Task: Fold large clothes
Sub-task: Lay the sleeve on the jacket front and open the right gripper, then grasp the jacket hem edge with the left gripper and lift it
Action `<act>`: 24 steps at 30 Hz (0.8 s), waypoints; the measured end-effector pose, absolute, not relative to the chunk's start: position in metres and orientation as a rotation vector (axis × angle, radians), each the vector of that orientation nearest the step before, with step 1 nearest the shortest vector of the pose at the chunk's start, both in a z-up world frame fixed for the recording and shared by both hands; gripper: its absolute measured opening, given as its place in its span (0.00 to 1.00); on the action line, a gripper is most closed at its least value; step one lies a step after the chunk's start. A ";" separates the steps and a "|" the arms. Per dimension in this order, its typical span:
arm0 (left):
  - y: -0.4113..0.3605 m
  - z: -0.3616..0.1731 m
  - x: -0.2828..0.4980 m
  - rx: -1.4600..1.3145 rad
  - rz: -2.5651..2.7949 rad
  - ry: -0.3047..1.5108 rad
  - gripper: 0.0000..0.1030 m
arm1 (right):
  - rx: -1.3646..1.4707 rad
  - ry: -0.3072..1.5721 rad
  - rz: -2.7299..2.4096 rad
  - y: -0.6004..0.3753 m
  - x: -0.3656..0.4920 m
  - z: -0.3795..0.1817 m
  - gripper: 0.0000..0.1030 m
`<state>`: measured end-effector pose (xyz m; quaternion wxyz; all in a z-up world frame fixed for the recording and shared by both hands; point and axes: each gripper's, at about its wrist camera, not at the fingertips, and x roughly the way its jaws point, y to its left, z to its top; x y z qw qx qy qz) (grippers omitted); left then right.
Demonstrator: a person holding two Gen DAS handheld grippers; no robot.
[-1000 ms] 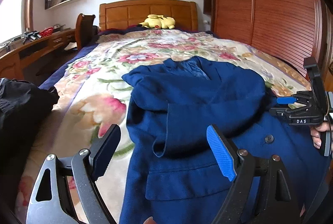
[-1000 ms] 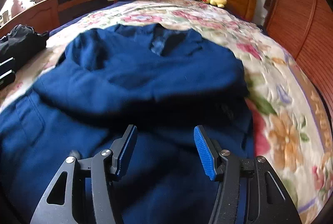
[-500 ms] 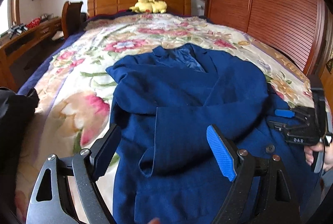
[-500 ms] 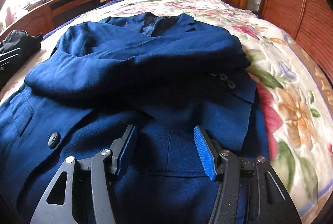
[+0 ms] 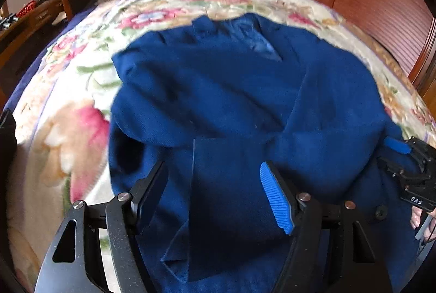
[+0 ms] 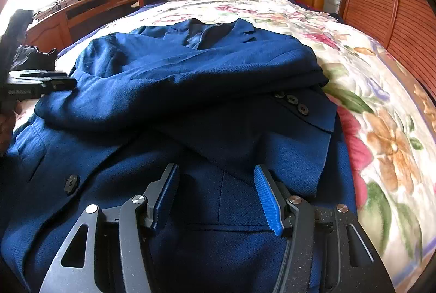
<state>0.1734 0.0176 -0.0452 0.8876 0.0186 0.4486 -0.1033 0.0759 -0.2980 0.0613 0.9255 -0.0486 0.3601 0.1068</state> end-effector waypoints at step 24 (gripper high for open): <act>0.011 -0.018 0.124 0.130 -0.235 0.803 0.04 | -0.122 0.737 0.213 -0.296 0.078 0.060 0.57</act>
